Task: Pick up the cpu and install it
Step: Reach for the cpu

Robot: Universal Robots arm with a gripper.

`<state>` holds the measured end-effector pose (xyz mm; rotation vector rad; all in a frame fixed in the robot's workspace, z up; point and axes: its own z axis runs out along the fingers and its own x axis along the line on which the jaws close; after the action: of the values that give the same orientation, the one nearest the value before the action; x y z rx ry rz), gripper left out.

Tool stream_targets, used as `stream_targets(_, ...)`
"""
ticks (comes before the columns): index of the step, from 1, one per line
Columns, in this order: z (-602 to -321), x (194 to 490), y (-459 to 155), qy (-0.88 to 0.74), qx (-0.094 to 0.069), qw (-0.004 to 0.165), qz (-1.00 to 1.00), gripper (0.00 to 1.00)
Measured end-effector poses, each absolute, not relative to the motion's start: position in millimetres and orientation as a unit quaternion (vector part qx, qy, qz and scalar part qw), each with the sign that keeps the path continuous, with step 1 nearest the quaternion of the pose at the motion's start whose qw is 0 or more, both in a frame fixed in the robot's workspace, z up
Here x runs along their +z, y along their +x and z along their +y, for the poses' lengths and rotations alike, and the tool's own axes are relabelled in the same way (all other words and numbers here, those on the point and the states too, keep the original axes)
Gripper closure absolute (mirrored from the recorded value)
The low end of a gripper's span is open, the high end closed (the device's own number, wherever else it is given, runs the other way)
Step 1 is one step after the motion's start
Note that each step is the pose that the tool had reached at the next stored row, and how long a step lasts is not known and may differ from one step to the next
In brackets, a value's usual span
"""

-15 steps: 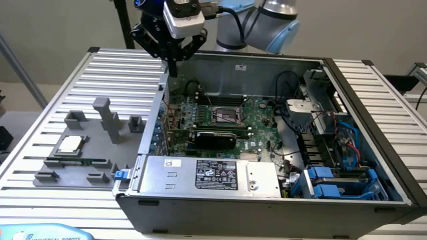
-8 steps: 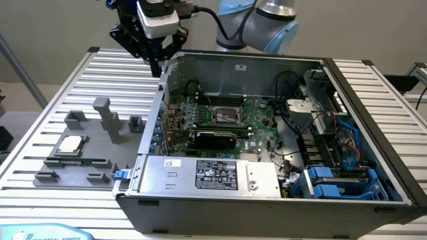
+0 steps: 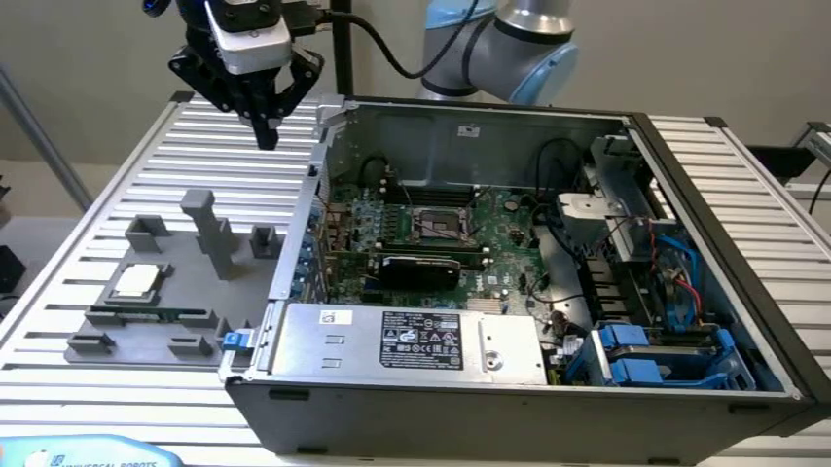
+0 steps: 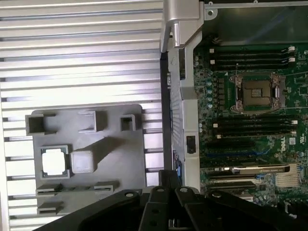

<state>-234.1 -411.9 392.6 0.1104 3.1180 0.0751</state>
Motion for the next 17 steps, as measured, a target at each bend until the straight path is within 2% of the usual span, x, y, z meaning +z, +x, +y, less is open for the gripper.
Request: stream_targets(17, -414, 393, -311, 0.035, 0.024, 0.01, 0.999, 0.89)
